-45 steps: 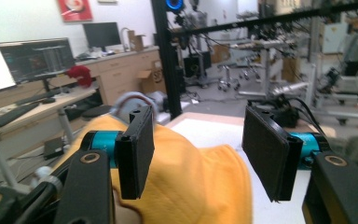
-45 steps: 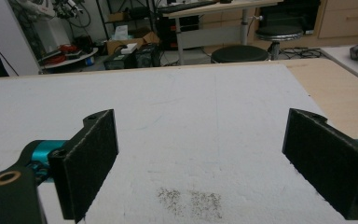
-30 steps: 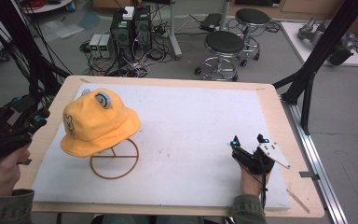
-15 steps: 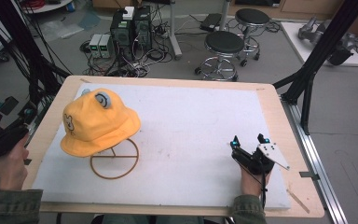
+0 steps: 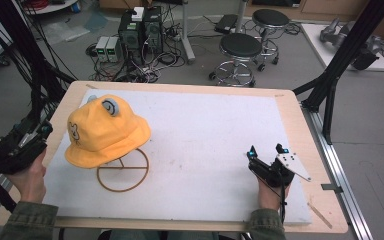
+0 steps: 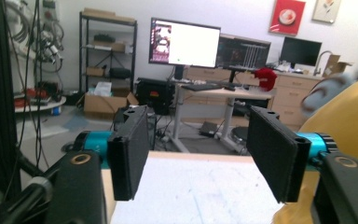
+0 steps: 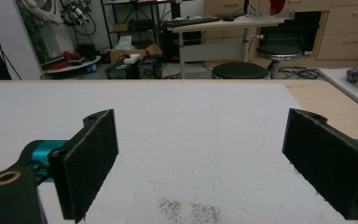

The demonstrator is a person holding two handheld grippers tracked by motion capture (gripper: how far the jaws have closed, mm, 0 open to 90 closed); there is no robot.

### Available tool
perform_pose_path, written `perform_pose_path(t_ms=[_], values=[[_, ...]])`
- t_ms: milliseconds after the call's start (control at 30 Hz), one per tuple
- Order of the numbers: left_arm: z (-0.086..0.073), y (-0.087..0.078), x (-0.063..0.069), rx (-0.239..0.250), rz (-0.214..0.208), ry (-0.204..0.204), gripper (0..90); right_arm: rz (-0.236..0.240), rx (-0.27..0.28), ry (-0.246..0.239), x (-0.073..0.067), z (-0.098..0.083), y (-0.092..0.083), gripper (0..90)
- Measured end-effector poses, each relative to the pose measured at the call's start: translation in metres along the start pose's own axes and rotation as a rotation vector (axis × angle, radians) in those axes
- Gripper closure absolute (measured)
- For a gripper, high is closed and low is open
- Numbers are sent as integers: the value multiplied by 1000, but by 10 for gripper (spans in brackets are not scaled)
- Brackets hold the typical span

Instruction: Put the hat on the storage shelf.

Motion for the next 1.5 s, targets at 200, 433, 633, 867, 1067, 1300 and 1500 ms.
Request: perform_pose_path(t_ms=[200, 433, 633, 867, 1067, 1300, 1500], values=[[-21, 3, -10, -67, -12, -15, 355, 0, -7, -3, -1, 0, 0, 93], [-44, 7, -18, -122, 25, 5, 302, 8, -8, -3, -1, 0, 1, 93], [-64, 12, -27, -184, 40, -11, 268, 17, -14, -5, -3, 0, 0, 93], [-89, 27, -20, -311, -28, 16, 276, 21, -20, -6, -3, -1, 1, 93], [-93, 30, -23, -327, -14, 11, 275, 23, -32, -7, -3, -1, 1, 93], [-93, 30, -21, -310, -23, 10, 276, 16, -33, -12, -3, -2, 0, 93], [-90, 28, -22, -288, -19, 6, 280, 20, -26, -10, -3, -1, -1, 93]])
Point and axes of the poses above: each handheld gripper's, and its own axes: y roughly forward along the jaws, z roughly out of its top, x roughly to its right, the point moved 1 cm from there along y, roughly forward along the jaws, and after that the axes turned 15 degrees about -y, right-handed, at the moved point
